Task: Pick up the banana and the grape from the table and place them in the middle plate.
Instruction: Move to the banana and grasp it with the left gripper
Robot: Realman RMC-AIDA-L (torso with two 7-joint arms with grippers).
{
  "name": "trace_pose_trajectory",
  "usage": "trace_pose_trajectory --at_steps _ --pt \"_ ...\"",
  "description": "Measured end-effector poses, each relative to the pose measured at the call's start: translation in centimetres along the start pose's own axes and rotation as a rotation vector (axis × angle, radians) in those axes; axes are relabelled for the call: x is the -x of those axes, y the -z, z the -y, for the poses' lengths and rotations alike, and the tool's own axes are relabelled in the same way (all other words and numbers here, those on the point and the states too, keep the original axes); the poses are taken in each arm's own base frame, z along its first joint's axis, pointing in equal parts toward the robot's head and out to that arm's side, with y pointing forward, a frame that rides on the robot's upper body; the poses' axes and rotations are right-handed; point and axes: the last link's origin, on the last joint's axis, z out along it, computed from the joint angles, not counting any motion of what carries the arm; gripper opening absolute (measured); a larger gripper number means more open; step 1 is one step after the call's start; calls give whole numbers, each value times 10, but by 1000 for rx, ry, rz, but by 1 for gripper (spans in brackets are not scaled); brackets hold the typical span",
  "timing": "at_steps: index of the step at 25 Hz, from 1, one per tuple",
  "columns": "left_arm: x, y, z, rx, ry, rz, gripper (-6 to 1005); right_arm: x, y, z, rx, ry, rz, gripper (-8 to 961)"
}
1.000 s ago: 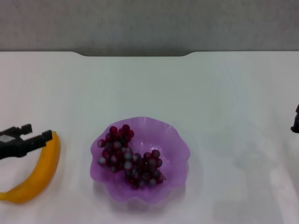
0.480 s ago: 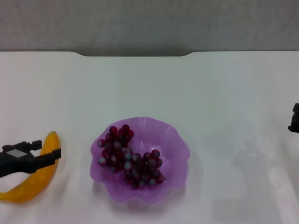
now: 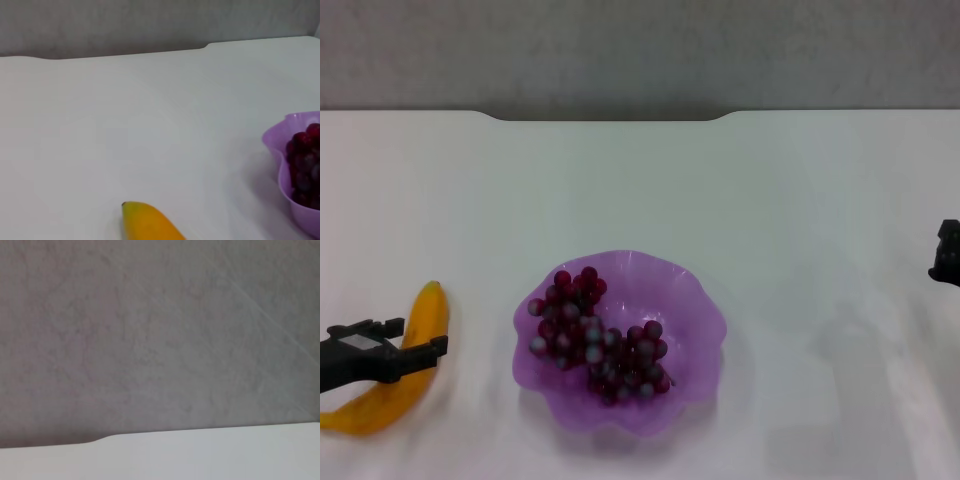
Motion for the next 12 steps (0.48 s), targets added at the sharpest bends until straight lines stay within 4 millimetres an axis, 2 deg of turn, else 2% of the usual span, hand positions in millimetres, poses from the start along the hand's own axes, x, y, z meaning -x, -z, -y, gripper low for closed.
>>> trace_pose_trajectory --at_steps 12 --pt "6 -4 -1 -2 2 12 795 0 0 1 6 -16 -4 0"
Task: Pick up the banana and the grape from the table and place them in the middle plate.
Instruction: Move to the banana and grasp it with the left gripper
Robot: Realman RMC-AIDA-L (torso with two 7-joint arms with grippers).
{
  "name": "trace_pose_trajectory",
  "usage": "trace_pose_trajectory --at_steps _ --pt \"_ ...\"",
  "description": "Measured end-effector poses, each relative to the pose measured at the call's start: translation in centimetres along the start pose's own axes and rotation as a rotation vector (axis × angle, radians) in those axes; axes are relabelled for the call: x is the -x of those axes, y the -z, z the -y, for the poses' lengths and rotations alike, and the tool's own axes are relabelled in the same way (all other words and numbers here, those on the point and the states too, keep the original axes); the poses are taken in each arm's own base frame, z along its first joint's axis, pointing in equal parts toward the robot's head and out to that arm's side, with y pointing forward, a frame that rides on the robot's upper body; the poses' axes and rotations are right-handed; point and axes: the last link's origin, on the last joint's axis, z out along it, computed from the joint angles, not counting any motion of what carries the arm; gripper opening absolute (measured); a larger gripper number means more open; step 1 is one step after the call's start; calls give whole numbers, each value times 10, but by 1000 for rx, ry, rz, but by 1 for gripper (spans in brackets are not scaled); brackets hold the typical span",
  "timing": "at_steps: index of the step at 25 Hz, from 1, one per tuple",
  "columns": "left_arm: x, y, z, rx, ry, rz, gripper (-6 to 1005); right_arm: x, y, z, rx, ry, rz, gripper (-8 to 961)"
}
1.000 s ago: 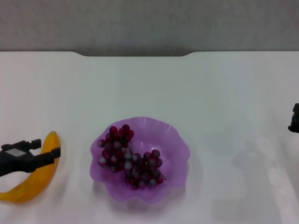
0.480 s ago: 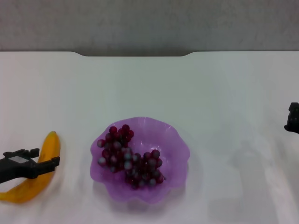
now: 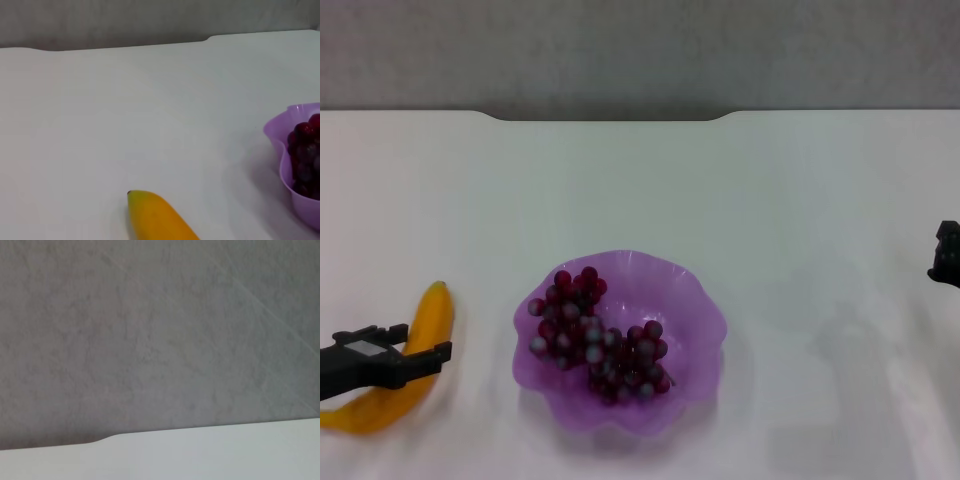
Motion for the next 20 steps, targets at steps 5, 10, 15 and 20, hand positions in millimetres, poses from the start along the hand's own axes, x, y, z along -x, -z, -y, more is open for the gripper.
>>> trace_pose_trajectory --at_steps 5,10,15,20 --pt "3 -2 -1 -1 6 9 796 1 0 -2 5 1 4 0" --pt "4 -3 0 -4 3 10 796 2 0 -2 6 1 5 0" --pt "6 -3 0 -13 7 15 796 2 -1 -2 6 0 6 0" --pt "7 -3 0 -13 10 18 796 2 -1 -2 6 0 6 0"
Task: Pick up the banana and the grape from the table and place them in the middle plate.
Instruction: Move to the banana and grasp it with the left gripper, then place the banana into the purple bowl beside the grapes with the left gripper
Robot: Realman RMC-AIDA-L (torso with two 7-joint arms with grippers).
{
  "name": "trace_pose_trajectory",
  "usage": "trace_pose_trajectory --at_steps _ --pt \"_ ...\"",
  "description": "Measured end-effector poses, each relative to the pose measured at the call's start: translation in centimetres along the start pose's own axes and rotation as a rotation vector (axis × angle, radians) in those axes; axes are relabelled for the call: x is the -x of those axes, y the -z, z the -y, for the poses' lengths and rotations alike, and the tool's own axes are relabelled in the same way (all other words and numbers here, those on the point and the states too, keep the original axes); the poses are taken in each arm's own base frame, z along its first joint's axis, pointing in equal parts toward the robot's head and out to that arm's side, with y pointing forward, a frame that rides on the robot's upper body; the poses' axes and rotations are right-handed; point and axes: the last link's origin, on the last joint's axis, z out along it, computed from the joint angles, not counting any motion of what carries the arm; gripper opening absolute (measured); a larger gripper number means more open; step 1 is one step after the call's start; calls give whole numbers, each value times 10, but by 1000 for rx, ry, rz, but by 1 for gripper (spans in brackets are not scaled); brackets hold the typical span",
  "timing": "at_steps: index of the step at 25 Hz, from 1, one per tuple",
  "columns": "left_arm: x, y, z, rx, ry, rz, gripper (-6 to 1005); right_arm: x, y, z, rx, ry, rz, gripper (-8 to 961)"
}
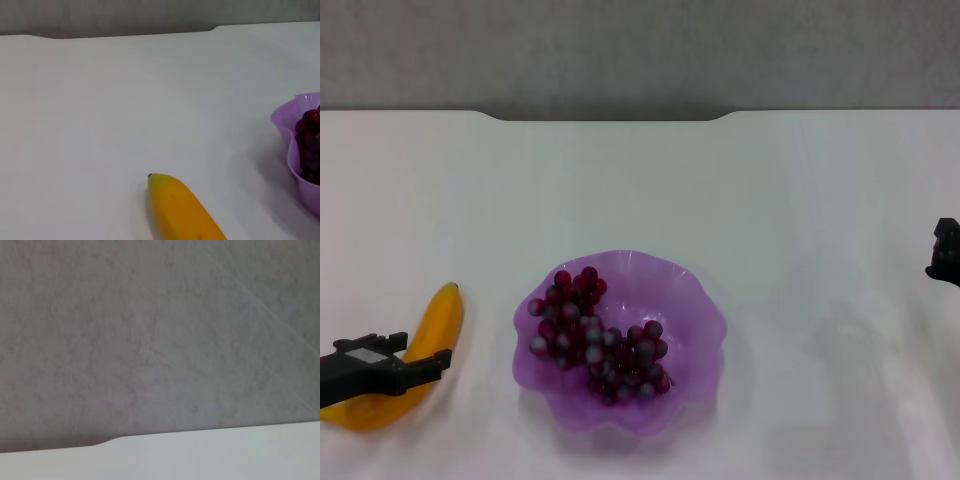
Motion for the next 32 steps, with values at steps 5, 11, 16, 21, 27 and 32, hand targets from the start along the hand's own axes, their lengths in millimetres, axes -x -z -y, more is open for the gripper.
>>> trace_pose_trajectory --at_steps 5,11,16,21,27,32 --pt "4 -1 -1 1 7 8 796 0 0 0 -1 0 -1 0" --pt "4 -2 -2 2 -1 10 792 0 0 0 -2 -1 -1 0" --pt "4 -2 -2 1 -4 10 789 0 0 1 -2 -2 -1 0" --pt "4 -5 -3 12 -8 19 747 0 0 1 -2 -1 0 0" --pt "4 -5 -4 14 -15 21 648 0 0 0 -1 0 2 0" --pt "4 -5 -4 13 -16 21 550 0 0 1 -3 -1 3 0"
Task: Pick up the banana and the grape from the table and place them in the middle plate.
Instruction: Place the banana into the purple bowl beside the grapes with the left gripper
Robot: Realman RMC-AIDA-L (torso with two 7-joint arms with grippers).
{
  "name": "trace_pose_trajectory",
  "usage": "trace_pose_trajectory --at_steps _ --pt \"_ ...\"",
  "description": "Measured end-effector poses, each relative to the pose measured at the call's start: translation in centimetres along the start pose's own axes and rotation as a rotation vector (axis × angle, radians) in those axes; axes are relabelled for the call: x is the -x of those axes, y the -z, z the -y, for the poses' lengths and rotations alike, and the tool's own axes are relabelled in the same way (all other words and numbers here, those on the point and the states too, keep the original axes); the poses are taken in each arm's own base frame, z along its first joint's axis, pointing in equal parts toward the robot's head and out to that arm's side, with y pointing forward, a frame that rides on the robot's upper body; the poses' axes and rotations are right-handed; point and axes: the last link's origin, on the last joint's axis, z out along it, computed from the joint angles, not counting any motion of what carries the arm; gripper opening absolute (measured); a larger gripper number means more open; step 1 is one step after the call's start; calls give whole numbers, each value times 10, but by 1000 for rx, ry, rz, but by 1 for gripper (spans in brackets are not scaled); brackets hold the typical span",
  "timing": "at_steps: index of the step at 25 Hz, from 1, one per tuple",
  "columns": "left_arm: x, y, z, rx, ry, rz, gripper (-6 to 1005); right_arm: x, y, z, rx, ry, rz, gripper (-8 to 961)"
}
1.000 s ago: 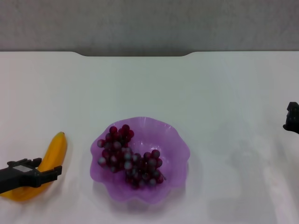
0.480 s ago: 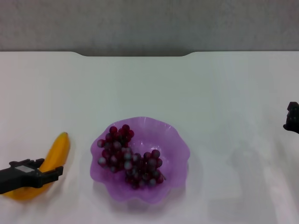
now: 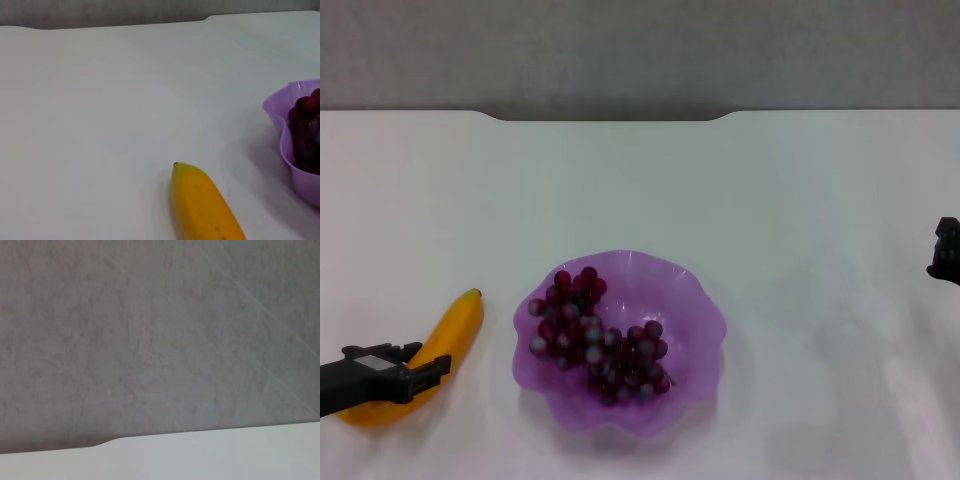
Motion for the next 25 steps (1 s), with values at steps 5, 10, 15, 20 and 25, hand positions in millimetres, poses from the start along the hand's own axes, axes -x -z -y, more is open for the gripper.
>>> trace_pose_trajectory --at_steps 5,10,15,20,25 --pt "-1 0 2 -12 2 -3 497 0 0 0 -1 0 0 0" --pt "-4 0 5 -28 7 -14 480 0 0 0 -1 -1 0 0" --pt "-13 -1 9 -55 18 -56 480 0 0 1 -3 -1 0 0" --pt "-36 -1 14 -70 -16 -120 479 -1 0 2 -4 0 -2 0" --pt "-72 9 19 -75 -36 -224 479 -2 -1 2 -3 6 -11 0"
